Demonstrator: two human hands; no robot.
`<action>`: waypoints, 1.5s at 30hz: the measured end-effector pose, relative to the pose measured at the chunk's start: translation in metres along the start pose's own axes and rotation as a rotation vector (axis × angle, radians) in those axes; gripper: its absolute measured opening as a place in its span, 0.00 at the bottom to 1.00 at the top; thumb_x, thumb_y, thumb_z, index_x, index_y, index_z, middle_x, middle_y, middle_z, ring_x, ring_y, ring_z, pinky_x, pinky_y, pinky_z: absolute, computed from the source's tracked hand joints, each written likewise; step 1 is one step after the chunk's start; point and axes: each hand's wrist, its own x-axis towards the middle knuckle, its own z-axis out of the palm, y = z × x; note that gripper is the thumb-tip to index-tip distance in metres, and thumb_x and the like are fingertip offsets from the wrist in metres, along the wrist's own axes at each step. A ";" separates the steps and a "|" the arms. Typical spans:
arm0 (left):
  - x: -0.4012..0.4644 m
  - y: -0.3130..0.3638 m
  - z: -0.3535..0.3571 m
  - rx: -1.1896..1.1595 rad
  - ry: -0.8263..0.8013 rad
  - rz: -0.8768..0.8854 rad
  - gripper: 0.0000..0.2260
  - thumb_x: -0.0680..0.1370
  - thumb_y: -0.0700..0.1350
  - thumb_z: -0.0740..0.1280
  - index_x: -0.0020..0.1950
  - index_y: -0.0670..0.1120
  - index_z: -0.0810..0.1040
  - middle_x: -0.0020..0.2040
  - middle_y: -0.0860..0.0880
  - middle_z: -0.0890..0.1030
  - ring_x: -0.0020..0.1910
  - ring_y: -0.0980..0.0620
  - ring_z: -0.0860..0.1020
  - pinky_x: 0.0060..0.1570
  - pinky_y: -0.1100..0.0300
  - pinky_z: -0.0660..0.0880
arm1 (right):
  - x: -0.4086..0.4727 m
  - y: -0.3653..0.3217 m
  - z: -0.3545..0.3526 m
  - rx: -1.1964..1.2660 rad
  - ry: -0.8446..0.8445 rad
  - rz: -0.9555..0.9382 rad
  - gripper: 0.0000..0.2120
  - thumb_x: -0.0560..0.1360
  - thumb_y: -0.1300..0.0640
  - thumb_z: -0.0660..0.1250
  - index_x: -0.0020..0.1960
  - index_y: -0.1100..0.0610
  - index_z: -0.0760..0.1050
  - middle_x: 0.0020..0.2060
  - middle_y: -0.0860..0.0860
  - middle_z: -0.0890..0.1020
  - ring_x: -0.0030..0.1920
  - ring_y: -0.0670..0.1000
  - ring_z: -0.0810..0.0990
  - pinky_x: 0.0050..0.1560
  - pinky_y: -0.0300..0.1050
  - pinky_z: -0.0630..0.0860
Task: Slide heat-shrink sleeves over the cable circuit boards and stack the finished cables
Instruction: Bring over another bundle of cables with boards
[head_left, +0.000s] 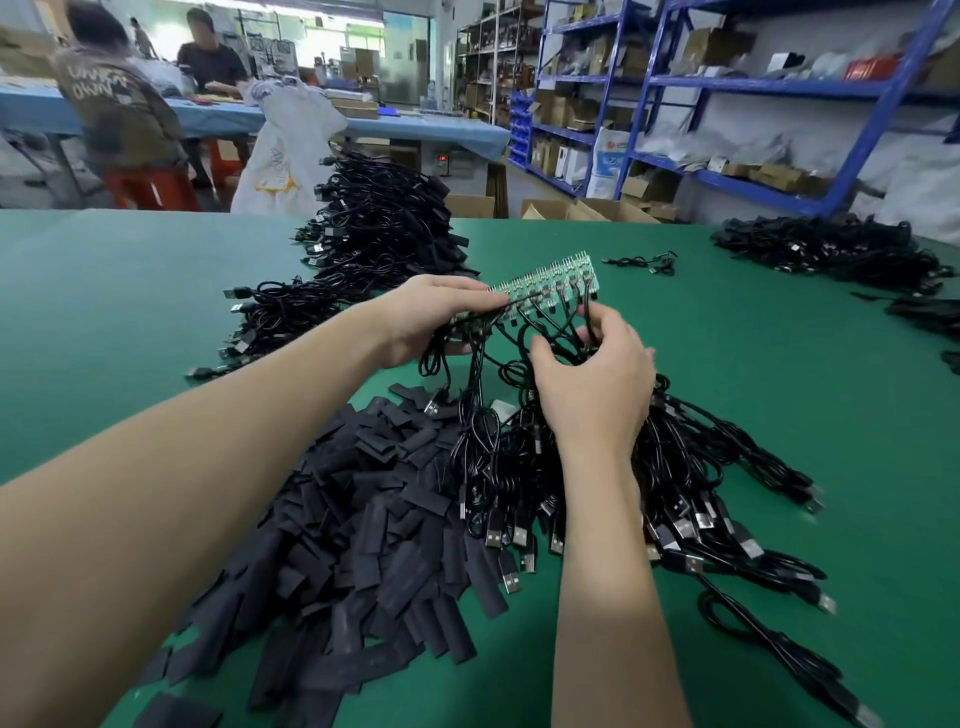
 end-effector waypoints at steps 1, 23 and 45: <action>-0.001 0.001 -0.001 -0.040 0.043 0.010 0.07 0.75 0.46 0.75 0.52 0.48 0.84 0.41 0.54 0.82 0.36 0.58 0.78 0.31 0.64 0.75 | -0.001 -0.004 0.001 0.030 0.004 -0.015 0.25 0.73 0.46 0.74 0.67 0.52 0.76 0.49 0.42 0.77 0.55 0.46 0.76 0.70 0.51 0.70; -0.043 0.008 -0.010 -0.944 0.329 -0.159 0.11 0.83 0.46 0.66 0.50 0.37 0.72 0.47 0.40 0.77 0.40 0.42 0.81 0.35 0.48 0.84 | -0.013 -0.028 0.025 0.246 -0.437 0.069 0.42 0.72 0.37 0.73 0.79 0.47 0.60 0.48 0.35 0.76 0.53 0.42 0.77 0.47 0.40 0.71; -0.060 -0.031 -0.015 -0.265 0.160 -0.096 0.28 0.78 0.70 0.58 0.67 0.52 0.77 0.57 0.53 0.83 0.57 0.54 0.77 0.61 0.54 0.66 | -0.022 -0.037 0.030 0.555 -0.393 0.194 0.18 0.71 0.49 0.76 0.58 0.46 0.76 0.55 0.43 0.82 0.56 0.43 0.80 0.61 0.52 0.77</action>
